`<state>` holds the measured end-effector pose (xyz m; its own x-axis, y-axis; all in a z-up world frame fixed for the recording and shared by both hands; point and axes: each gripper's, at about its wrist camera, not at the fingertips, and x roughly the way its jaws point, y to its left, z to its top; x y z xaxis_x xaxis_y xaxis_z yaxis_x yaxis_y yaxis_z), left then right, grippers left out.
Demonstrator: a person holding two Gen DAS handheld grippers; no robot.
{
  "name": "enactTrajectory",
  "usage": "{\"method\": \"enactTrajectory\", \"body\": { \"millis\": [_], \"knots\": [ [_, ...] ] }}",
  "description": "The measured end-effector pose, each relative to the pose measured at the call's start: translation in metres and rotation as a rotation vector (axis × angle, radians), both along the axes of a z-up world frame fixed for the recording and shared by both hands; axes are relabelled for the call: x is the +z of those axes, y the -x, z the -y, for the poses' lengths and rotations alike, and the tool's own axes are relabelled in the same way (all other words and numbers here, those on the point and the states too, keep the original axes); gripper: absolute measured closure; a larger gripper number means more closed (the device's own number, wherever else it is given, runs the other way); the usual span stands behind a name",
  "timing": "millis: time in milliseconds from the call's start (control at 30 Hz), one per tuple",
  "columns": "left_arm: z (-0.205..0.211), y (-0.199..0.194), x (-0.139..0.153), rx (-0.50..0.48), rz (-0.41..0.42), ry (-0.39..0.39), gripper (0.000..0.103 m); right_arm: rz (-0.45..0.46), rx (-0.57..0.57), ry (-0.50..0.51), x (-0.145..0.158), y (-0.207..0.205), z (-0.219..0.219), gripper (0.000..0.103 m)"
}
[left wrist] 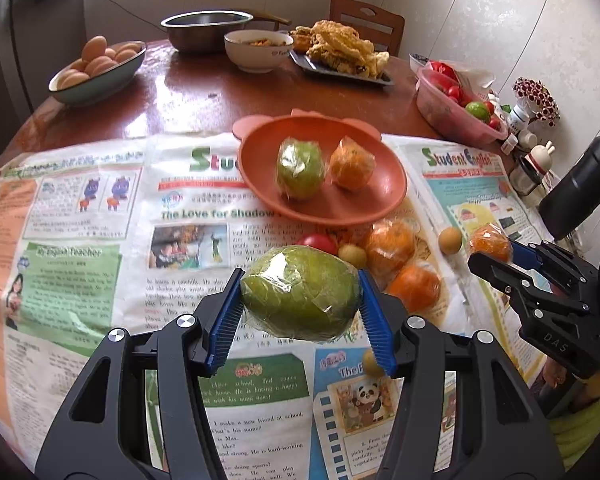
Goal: Organize fruits
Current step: 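Lift and carry both bagged fruits over the orange plate with both tools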
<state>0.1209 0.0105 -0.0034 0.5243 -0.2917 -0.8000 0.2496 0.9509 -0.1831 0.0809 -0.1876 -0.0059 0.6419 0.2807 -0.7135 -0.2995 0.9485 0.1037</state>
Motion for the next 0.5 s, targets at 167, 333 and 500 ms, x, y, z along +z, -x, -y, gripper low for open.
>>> {"method": "enactTrajectory", "body": {
  "millis": [167,333,500],
  "knots": [
    [0.0,-0.009,0.013,0.005,0.016,-0.001,0.055,0.018,-0.001,-0.006,0.012,-0.007,0.001,0.066],
    [-0.002,-0.019,0.019,0.011,0.019,-0.007,0.055,0.024,0.009,-0.011,0.018,-0.018,-0.001,0.066],
    [-0.004,-0.028,0.022,0.014,0.015,-0.011,0.055,0.024,0.019,-0.015,0.021,-0.027,-0.004,0.066]
  ]
}}
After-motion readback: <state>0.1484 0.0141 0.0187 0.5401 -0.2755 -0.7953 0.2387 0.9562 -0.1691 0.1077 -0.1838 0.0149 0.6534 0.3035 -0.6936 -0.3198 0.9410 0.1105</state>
